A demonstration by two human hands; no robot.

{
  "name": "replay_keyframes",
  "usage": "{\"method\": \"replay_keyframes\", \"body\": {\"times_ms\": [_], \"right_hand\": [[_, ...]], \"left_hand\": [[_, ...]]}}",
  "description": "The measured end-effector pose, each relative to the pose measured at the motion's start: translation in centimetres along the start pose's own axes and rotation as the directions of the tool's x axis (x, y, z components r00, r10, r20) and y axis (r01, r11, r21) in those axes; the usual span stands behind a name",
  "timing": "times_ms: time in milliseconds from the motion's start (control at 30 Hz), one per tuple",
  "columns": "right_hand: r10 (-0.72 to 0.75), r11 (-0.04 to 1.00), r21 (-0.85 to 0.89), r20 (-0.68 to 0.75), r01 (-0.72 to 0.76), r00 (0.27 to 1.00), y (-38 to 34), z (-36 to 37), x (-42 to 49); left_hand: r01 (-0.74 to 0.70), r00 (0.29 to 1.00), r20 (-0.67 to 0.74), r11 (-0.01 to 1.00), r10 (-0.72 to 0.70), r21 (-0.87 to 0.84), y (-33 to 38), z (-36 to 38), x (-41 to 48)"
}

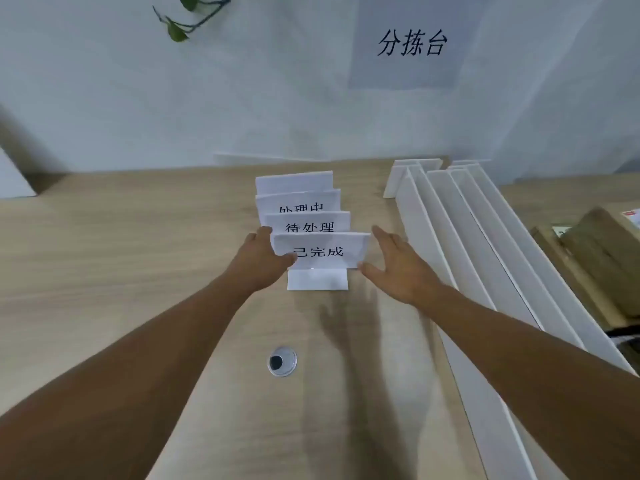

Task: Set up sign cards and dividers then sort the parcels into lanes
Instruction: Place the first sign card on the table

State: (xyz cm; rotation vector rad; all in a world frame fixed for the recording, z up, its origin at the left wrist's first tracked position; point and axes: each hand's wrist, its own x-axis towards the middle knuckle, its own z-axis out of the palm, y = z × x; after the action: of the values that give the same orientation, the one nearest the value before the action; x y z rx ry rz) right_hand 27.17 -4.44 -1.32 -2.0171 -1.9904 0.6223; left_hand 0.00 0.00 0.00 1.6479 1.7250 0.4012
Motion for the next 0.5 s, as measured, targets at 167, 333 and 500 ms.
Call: {"method": "replay_keyframes", "body": {"times_ms": [167,333,500], "right_hand": [[0.044,0.998,0.045,0.079,-0.048,0.996,1.4,3.9,5.3],[0.041,0.996,0.077,0.054,-0.045,0.998,2.0,5.9,5.8],[-0.011,0.998,0.067,0.072,0.006,0.997,0.3,2.8,1.9]], "left_hand": [[-0.007,0.999,0.049,1.000,0.006,0.025,-1.3,3.6,4.9],[-0.035,0.999,-0.032,0.999,0.036,0.015,-2.0,5.5,5.4],[-0.060,0.998,-0.035,0.998,0.060,0.002,-0.6,2.7,1.4]]}}
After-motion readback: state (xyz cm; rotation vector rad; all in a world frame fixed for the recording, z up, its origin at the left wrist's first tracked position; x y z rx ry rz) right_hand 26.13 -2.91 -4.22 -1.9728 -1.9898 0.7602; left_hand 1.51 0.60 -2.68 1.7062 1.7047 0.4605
